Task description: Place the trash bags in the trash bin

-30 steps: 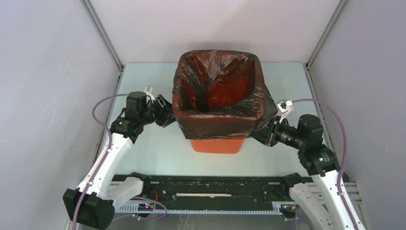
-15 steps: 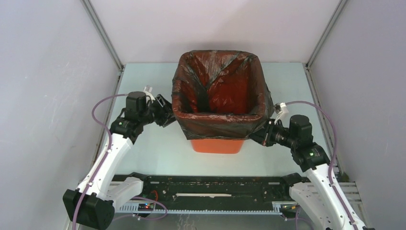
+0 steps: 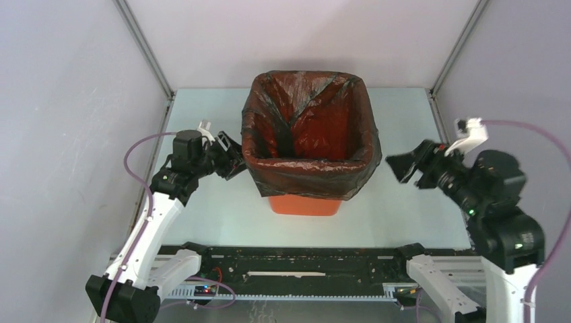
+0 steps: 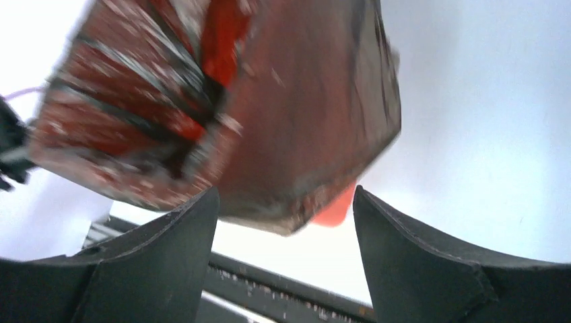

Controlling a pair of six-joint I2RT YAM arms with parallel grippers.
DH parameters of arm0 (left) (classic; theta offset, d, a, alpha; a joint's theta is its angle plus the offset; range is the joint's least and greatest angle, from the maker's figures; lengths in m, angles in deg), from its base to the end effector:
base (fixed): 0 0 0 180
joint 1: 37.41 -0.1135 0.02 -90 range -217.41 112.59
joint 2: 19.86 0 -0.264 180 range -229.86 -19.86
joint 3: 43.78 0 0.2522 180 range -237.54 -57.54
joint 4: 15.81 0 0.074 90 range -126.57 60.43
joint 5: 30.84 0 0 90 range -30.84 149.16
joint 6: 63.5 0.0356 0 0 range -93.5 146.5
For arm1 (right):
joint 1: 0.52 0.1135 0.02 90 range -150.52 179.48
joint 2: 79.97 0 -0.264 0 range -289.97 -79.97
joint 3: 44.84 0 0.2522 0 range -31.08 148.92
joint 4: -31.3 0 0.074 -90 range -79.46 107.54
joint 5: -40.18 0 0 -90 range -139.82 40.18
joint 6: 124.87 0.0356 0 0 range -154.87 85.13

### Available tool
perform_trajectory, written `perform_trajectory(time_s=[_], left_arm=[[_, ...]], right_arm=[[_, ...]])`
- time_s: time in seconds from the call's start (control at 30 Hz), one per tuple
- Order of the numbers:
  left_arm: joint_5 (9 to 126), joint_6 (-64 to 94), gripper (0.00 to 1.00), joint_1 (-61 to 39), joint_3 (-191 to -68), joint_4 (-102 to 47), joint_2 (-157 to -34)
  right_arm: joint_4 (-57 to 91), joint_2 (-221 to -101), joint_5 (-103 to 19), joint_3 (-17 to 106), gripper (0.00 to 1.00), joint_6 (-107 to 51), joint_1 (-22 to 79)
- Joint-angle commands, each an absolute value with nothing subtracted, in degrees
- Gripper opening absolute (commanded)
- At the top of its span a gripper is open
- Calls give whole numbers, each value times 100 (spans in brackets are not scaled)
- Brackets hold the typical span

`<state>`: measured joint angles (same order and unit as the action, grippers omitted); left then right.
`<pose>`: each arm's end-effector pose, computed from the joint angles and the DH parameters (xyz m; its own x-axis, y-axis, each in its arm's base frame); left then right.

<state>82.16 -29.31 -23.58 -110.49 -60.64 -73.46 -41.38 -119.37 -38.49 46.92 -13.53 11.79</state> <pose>0.1907 -0.0613 0.3271 -0.7359 -0.6030 -0.3081 -0.1173 0.5616 -0.8191 0.0690 0.0222 0.4430 -0.4576 0.2654 -0.8486 -0.2389 0.8826 0.4048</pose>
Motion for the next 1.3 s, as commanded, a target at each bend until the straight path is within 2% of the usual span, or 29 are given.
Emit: perform_trajectory(time_s=[0.0,0.13,0.33,0.43,0.6,0.67,0.87,1.03,1.17,1.27], left_arm=[[8342,-2784,64,-2328,-11442,-6054,-7321],[8264,-2667,65,-2334,-11509,-6122,-7257],[8054,-2268,68,-2335,-11457,-6519,-7114],[8067,-2382,68,-2324,-11279,-6434,-6958],[8070,-2434,69,-2325,-11281,-6376,-6845],[8107,-2459,70,-2321,-11285,-6365,-6816],[8226,-2537,70,-2309,-11217,-6259,-6816],[8294,-2650,71,-2279,-11158,-6103,-6832],[8278,-2718,71,-2209,-11132,-5984,-6842],[8241,-2729,71,-2203,-11110,-5952,-6814]], right_arm=[[-4175,-13099,-4063,6331,81,-1830,1179],[-3575,-14244,-3681,7448,80,-1721,1706],[-3288,-15918,-4298,8702,80,-1816,3267],[-3404,-16635,-5028,8949,72,-2008,3813],[-4302,-17802,-6205,9667,46,-1951,4161],[-4288,-17999,-6272,9579,42,-1959,4157],[-3392,-18617,-6647,9435,45,-1956,4143],[-2477,-19354,-6419,10079,48,-2099,4150],[-2464,-19666,-6452,10566,50,-2169,4149],[-2644,-19417,-6311,10283,54,-2316,4155]])
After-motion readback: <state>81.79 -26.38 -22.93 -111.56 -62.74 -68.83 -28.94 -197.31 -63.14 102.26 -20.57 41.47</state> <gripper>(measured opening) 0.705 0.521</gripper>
